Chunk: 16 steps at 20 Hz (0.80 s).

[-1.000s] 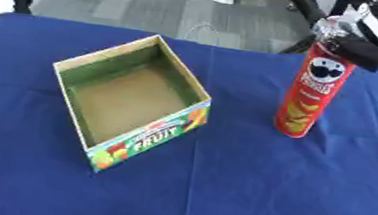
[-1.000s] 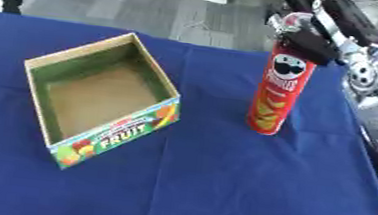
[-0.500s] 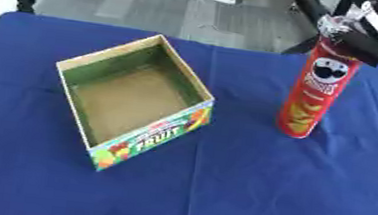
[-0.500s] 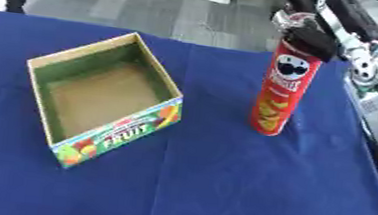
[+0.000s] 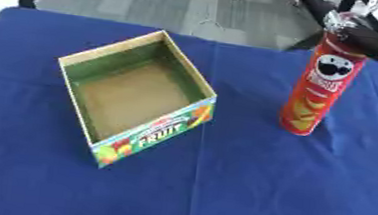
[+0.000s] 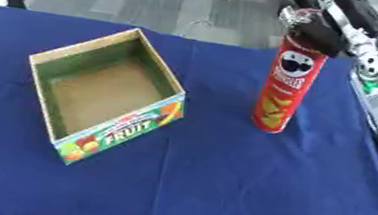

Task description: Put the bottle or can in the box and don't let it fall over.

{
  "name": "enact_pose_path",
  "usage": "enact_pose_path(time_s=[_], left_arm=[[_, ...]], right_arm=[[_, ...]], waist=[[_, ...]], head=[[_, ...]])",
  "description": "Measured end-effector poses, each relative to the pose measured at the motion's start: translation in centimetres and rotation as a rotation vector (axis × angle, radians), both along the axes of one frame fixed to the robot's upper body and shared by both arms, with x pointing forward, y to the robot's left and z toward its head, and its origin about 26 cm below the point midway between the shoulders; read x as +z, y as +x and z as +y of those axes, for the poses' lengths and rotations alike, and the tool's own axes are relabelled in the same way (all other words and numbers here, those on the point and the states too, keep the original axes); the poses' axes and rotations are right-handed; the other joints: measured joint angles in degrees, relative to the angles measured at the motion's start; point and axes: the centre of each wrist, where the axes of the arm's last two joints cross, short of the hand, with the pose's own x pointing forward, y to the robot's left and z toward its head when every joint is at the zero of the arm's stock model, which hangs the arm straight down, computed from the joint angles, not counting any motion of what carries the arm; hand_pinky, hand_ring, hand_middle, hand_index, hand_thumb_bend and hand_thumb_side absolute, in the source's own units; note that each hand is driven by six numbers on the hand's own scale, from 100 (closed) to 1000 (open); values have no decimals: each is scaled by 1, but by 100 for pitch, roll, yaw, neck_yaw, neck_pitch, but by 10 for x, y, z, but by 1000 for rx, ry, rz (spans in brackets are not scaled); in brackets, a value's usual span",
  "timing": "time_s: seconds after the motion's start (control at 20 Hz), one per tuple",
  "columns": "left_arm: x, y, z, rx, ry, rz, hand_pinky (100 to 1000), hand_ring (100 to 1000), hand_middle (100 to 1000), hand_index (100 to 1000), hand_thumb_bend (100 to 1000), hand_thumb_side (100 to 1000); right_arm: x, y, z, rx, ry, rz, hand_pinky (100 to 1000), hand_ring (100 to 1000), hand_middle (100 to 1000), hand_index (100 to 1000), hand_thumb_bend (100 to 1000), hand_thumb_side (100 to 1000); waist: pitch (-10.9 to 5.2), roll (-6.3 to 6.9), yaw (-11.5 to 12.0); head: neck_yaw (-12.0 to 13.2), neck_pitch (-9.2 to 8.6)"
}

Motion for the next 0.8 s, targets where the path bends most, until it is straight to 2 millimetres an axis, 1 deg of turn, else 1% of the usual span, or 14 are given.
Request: enact_pose_path(time_s=[0.5, 0.6, 0.7, 0.75, 0.8], left_arm=[[0, 0, 0, 0, 0, 1, 465, 586, 650, 743, 191, 868], [0, 0, 0, -1, 0, 1, 465, 586, 650, 743, 192, 869], [0, 0, 0, -1, 1, 1, 465, 586, 650, 743, 192, 868], [0, 0, 0, -1, 1, 2, 466, 586, 650, 743, 192, 868], [0, 0, 0, -1, 1, 2, 466, 586, 650, 743, 192, 867]], right_arm=[[-2, -2, 0, 25, -26, 27, 958, 945, 933, 990, 135, 1000], [-1, -3, 1, 31, -28, 28, 932, 932, 928, 989, 133, 1000], [-1, -3, 1, 35, -31, 31, 902, 921, 928, 987, 149, 1000], [-1, -4, 1, 36, -33, 33, 884, 909, 925, 986, 189, 1000], [-1, -4, 1, 39, -35, 36, 857, 891, 903, 981, 224, 1000]], waist=[[2, -9, -4], [4, -11, -4], [5, -12, -4], [5, -12, -6], [5, -13, -7]], head=[[1, 14], [1, 14], [1, 14], [1, 14], [1, 14]])
